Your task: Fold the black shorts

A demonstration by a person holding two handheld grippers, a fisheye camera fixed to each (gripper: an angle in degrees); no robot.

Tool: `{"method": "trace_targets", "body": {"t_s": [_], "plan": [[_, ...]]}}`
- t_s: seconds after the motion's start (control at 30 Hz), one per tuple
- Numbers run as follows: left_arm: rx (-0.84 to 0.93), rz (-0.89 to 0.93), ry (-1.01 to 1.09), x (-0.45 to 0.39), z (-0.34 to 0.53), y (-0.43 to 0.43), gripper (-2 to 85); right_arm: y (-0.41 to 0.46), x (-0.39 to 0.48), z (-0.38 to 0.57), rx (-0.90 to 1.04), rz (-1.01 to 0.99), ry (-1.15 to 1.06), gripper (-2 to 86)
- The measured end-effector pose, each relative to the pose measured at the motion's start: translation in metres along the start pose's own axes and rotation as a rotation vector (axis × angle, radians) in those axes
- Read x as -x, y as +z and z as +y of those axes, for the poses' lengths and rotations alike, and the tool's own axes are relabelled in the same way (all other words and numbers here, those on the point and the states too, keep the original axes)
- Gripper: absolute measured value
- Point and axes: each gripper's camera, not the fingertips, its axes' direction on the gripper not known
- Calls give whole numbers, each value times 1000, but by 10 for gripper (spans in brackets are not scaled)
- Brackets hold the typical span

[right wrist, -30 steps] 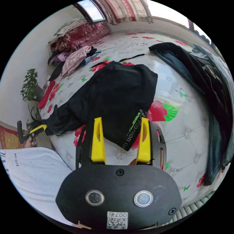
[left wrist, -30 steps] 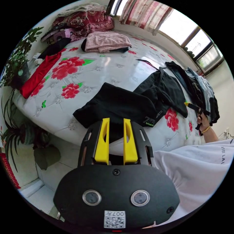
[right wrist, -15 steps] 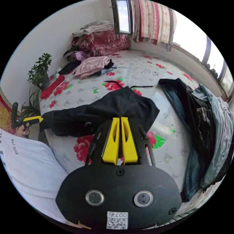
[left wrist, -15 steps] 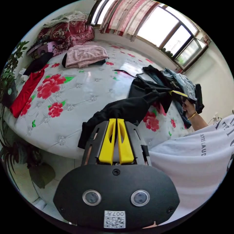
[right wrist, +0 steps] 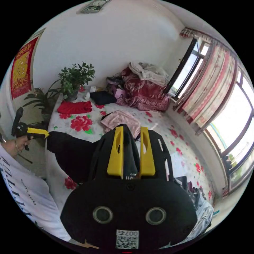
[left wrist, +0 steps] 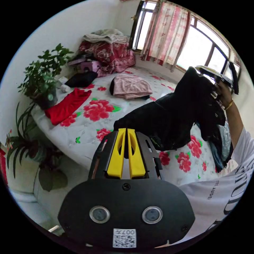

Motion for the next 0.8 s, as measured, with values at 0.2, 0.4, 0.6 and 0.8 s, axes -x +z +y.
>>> {"method": "trace_targets", "body": {"t_s": [0.2,0.4,0.6,0.8], "plan": [[80,-38,-220,80,33,10,23,42,-41,97,30,-69,372,65],[158,124,-266,105,22,55,77,106,-43,243,478,-217,573,82],[247,89,-379,123,-24,131,147,163,-25,273,694,-270,559,67],[296,-67,-350,131,-55,156,10,152,-50,259,614,-348,537,15]]}}
